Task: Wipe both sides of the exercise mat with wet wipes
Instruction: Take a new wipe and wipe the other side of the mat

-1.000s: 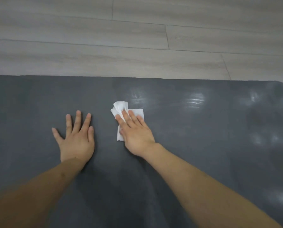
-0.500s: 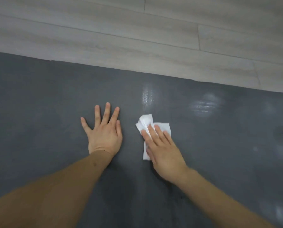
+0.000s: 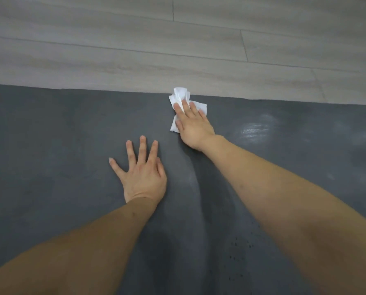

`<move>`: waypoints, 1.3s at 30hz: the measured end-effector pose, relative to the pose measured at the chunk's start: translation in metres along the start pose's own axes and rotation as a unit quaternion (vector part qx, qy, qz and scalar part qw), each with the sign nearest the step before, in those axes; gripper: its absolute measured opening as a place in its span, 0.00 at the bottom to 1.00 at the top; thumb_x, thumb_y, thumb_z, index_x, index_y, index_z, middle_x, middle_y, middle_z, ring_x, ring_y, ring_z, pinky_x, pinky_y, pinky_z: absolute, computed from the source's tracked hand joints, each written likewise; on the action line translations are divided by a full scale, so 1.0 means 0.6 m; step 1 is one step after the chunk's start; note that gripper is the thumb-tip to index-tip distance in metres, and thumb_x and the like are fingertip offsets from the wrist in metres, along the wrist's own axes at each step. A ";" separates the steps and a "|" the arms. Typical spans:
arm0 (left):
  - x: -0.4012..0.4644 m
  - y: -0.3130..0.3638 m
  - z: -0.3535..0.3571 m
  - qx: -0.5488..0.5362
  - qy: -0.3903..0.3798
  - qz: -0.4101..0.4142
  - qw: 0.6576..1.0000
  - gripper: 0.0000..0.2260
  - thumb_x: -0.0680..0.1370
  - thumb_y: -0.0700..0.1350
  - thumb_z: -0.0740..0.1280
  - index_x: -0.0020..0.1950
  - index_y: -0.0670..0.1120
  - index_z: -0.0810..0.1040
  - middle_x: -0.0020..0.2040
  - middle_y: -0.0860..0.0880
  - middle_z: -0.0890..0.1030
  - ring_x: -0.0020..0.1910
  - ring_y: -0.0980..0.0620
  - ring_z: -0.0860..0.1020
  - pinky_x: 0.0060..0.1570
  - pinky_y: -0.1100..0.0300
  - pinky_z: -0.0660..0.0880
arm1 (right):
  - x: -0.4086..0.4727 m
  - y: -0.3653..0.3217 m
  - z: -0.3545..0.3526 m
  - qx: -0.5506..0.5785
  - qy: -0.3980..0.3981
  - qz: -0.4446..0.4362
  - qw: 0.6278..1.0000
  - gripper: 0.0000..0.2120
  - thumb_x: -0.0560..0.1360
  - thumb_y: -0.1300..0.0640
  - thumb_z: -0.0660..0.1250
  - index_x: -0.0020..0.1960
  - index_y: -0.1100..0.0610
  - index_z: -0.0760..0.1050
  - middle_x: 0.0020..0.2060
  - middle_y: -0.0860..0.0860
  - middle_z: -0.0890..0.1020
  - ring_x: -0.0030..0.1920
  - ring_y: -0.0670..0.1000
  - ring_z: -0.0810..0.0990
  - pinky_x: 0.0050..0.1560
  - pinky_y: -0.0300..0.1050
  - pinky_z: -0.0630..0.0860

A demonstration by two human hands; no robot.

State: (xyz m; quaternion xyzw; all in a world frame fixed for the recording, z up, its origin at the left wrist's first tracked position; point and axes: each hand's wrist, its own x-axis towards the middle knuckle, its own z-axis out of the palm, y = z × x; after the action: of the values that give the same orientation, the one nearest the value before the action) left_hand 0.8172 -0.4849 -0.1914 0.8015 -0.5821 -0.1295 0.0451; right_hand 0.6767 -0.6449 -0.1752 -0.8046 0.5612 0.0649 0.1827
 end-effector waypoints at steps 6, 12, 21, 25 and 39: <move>-0.001 -0.003 -0.002 -0.004 0.001 0.005 1.000 0.25 0.83 0.53 0.46 0.82 0.60 0.52 0.84 0.55 0.47 0.82 0.46 0.41 0.71 0.24 0.41 | -0.298 -0.030 0.106 0.019 0.026 0.011 0.999 0.27 0.87 0.50 0.44 0.85 0.49 0.45 0.84 0.49 0.44 0.83 0.52 0.39 0.83 0.54 0.43; -0.001 0.000 0.000 -0.003 0.008 0.018 1.000 0.24 0.83 0.52 0.49 0.81 0.58 0.58 0.83 0.54 0.51 0.82 0.44 0.44 0.72 0.25 0.41 | -0.354 -0.016 0.126 0.001 0.013 -0.038 0.999 0.28 0.85 0.49 0.43 0.85 0.48 0.46 0.84 0.49 0.48 0.84 0.52 0.44 0.82 0.54 0.44; -0.021 -0.002 0.006 0.024 0.082 0.132 0.988 0.18 0.81 0.49 0.58 0.70 0.52 0.75 0.69 0.50 0.74 0.73 0.45 0.67 0.65 0.43 0.64 | -0.299 0.282 0.029 0.066 0.075 0.296 0.950 0.26 0.87 0.51 0.46 0.84 0.49 0.46 0.84 0.53 0.45 0.83 0.57 0.45 0.81 0.59 0.49; -0.064 0.027 0.017 0.012 0.003 0.054 0.998 0.24 0.85 0.52 0.50 0.82 0.53 0.59 0.83 0.52 0.57 0.82 0.46 0.50 0.78 0.38 0.46 | -0.317 0.100 0.079 0.048 0.078 0.183 0.979 0.29 0.84 0.52 0.42 0.85 0.53 0.45 0.84 0.54 0.45 0.83 0.60 0.45 0.81 0.60 0.46; -0.104 0.076 0.040 0.015 0.030 -0.021 0.999 0.26 0.84 0.51 0.48 0.83 0.51 0.56 0.83 0.56 0.51 0.82 0.50 0.44 0.77 0.34 0.43 | -0.387 0.481 0.023 0.065 0.130 0.326 0.934 0.25 0.86 0.50 0.47 0.83 0.48 0.50 0.84 0.53 0.50 0.83 0.57 0.49 0.80 0.61 0.50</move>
State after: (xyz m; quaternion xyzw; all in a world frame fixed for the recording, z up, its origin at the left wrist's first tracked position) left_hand 0.7508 -0.4387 -0.1944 0.8178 -0.5652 -0.0976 0.0481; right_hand 0.3263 -0.5229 -0.1800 -0.5650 0.8147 -0.0209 0.1285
